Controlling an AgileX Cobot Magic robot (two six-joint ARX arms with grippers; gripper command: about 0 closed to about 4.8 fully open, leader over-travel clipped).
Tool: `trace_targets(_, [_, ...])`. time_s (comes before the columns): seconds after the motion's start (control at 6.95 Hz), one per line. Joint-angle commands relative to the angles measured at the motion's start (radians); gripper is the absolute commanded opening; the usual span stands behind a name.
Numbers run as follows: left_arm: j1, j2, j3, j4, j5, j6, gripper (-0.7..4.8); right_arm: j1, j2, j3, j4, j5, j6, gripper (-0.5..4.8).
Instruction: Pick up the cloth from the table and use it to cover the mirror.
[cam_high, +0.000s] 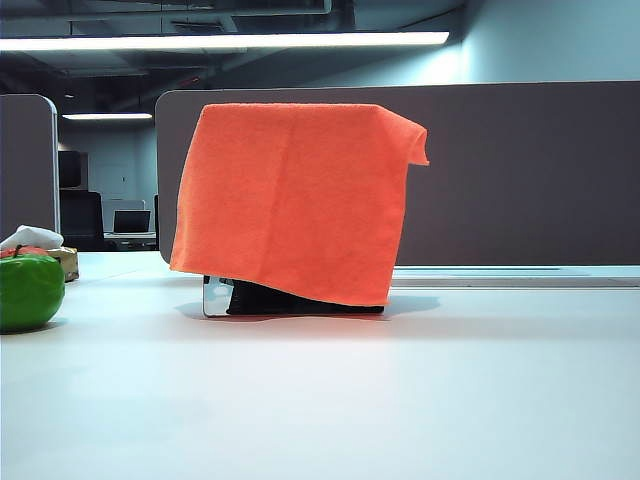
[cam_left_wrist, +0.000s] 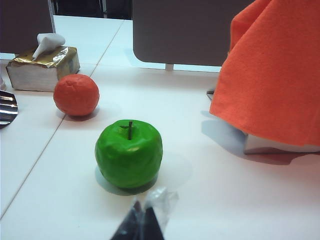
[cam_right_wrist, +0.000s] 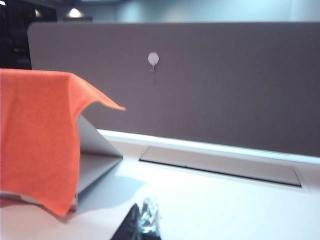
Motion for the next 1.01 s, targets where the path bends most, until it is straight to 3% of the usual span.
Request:
trace_targets(0.14, [-0.036, 0.001, 0.001, 0.013, -0.022, 0.005, -0.06, 0.067, -0.001, -0.004, -0.003, 0.102, -0.015, -0.06])
trace_targets(0.72, [-0.035, 0.001, 0.001, 0.014, -0.021, 0.0, -0.06, 0.077, -0.001, -0.004, -0.032, 0.161, -0.033, -0.06])
trace_targets(0.86, [-0.035, 0.001, 0.001, 0.014, -0.021, 0.0, -0.06, 0.077, -0.001, -0.004, -0.135, 0.365, -0.033, -0.06])
trace_targets(1.01, [-0.035, 0.001, 0.001, 0.013, -0.021, 0.0, -0.06, 0.077, -0.001, -0.005, -0.214, 0.358, -0.033, -0.05])
